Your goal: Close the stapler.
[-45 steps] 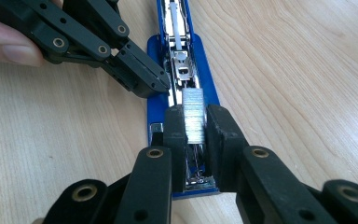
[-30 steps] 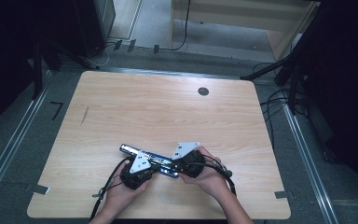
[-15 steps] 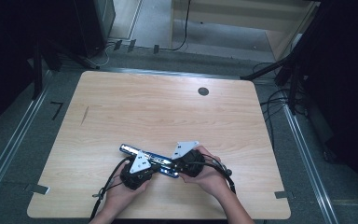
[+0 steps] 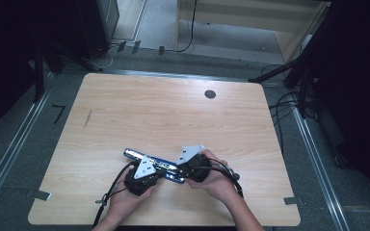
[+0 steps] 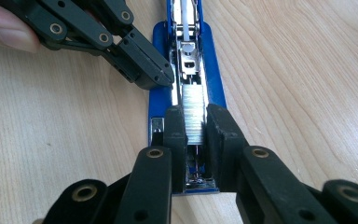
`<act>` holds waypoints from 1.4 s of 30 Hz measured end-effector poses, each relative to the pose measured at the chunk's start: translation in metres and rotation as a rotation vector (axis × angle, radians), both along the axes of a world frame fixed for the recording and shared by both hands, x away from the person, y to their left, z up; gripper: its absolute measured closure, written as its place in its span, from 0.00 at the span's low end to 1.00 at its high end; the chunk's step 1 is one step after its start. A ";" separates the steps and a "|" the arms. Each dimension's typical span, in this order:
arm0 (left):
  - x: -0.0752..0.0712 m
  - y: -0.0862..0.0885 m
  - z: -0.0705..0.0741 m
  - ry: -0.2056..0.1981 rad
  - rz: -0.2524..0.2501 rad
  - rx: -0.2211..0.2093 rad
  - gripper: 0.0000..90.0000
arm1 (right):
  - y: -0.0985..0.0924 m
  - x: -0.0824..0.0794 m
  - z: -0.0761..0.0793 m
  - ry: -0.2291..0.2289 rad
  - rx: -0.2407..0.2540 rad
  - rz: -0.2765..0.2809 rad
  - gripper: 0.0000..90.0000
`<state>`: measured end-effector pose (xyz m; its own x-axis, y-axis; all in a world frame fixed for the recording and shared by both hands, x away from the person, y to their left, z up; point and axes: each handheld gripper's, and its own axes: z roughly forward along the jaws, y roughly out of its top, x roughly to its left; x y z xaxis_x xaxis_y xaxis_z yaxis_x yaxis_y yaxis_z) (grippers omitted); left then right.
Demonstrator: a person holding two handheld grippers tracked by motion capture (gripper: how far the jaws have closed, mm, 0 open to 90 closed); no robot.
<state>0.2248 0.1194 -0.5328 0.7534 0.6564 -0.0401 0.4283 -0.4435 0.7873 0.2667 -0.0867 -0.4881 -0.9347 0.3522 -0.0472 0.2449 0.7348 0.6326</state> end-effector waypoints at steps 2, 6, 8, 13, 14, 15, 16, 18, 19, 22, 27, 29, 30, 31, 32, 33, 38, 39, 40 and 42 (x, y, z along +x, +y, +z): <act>0.000 0.000 0.000 0.000 0.000 0.001 1.00 | 0.000 0.000 0.000 0.005 -0.005 0.000 0.89; 0.000 0.000 0.000 -0.001 0.000 0.002 1.00 | 0.001 0.002 0.000 0.006 -0.009 0.002 0.89; 0.000 0.000 0.000 -0.001 0.000 0.002 1.00 | 0.001 0.002 0.000 0.011 -0.007 0.002 0.89; 0.000 0.000 0.000 -0.001 0.000 0.001 1.00 | 0.002 0.003 0.000 0.014 -0.014 0.003 0.89; 0.000 0.000 0.000 -0.001 0.000 0.000 1.00 | 0.002 0.003 0.000 0.013 -0.013 0.006 0.89; 0.000 0.000 0.000 -0.001 0.000 0.000 1.00 | 0.002 0.003 0.000 0.013 -0.013 0.006 0.89; 0.000 0.000 0.000 -0.001 0.000 0.001 1.00 | 0.001 0.003 0.000 0.010 -0.014 0.009 0.89; 0.000 0.000 0.000 -0.001 0.000 0.002 1.00 | 0.001 0.003 0.000 0.010 -0.013 0.016 0.89; 0.000 0.000 0.000 0.000 0.000 0.001 1.00 | 0.001 0.003 0.001 0.009 -0.013 0.021 0.89; 0.000 0.000 0.000 -0.001 0.000 0.000 1.00 | 0.000 0.003 0.001 0.004 -0.020 0.027 0.89; 0.000 0.000 0.000 -0.001 0.000 0.001 1.00 | 0.000 0.003 0.003 0.005 -0.032 0.032 0.89; 0.000 0.000 0.000 -0.002 -0.001 0.001 1.00 | 0.000 0.004 0.003 0.011 -0.032 0.034 0.89; 0.000 0.000 0.000 -0.002 -0.001 0.003 1.00 | 0.001 0.004 0.004 0.012 -0.039 0.039 0.89; 0.000 0.000 0.000 -0.002 -0.001 0.003 1.00 | 0.001 0.004 0.004 0.012 -0.039 0.039 0.89; 0.000 0.000 0.000 -0.002 -0.001 0.002 1.00 | 0.001 0.004 0.004 0.013 -0.042 0.043 0.89; 0.000 0.000 0.000 -0.002 -0.001 0.002 1.00 | 0.002 0.004 0.004 0.011 -0.048 0.044 0.89; 0.000 0.000 0.000 -0.003 -0.001 0.002 1.00 | 0.004 0.004 0.005 0.026 -0.073 0.038 0.89; 0.000 0.000 0.000 -0.003 -0.001 0.002 1.00 | 0.004 0.004 0.005 0.029 -0.073 0.037 0.89; 0.000 0.000 0.000 -0.003 -0.001 0.001 1.00 | 0.004 0.004 0.005 0.032 -0.072 0.035 0.89; 0.000 0.000 0.000 -0.003 0.000 0.000 1.00 | 0.003 0.004 0.007 0.029 -0.064 0.036 0.89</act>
